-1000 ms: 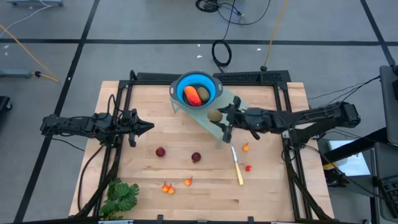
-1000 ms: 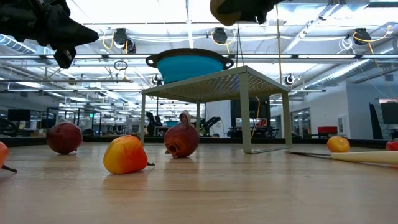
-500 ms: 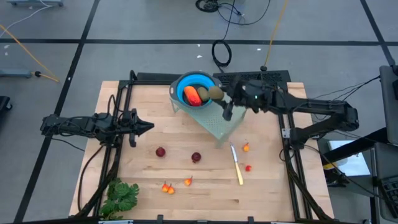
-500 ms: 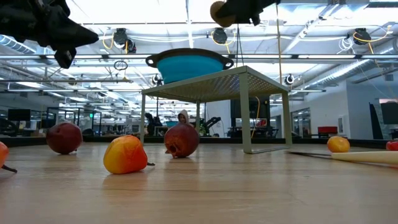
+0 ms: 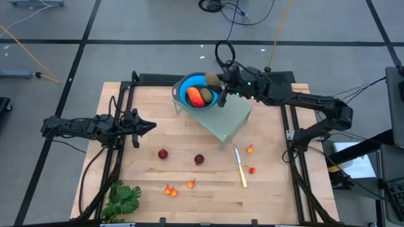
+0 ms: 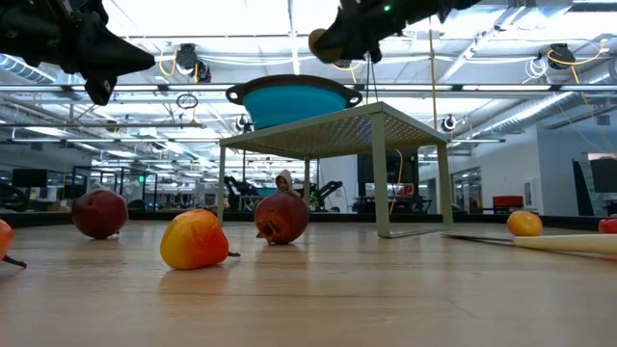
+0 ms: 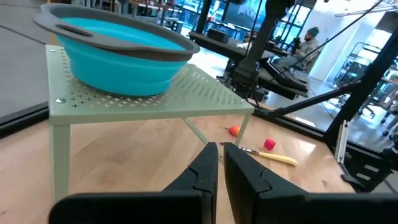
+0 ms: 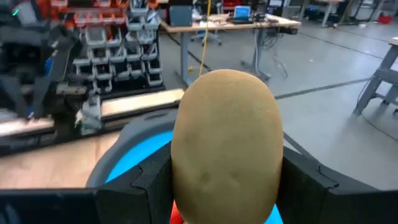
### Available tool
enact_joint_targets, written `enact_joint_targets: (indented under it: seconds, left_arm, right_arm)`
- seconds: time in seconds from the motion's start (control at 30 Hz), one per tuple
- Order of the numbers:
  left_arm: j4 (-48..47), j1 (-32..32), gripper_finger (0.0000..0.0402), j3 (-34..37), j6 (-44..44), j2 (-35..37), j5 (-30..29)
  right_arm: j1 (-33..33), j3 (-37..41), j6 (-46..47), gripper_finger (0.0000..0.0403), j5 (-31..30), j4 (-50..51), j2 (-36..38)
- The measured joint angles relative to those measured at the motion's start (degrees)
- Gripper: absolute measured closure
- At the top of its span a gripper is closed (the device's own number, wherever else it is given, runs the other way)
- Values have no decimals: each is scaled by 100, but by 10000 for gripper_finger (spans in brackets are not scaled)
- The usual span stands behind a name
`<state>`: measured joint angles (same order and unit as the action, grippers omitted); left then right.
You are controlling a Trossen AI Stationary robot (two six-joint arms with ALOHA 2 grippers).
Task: Pick & Place Fruit
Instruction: Put the kiwi into the blue strainer bowl on the shelf
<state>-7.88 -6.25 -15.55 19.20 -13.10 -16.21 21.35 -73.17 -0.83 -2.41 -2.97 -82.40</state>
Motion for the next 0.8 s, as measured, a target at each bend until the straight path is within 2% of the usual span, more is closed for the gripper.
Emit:
enact_joint_targets:
  seconds: [0.13,0.43,0.8]
  left_arm:
    - [-2,0,376,0,0,-2,-27]
    - [-2,1,376,0,35,-2,-44]
    - [-2,-1,376,0,-132,-2,-98]
  right_arm:
    - [135,-180,64,199,406,56,-269]
    - [157,-312,283,199,715,104,-554]
    - [155,-316,317,199,719,638,-552]
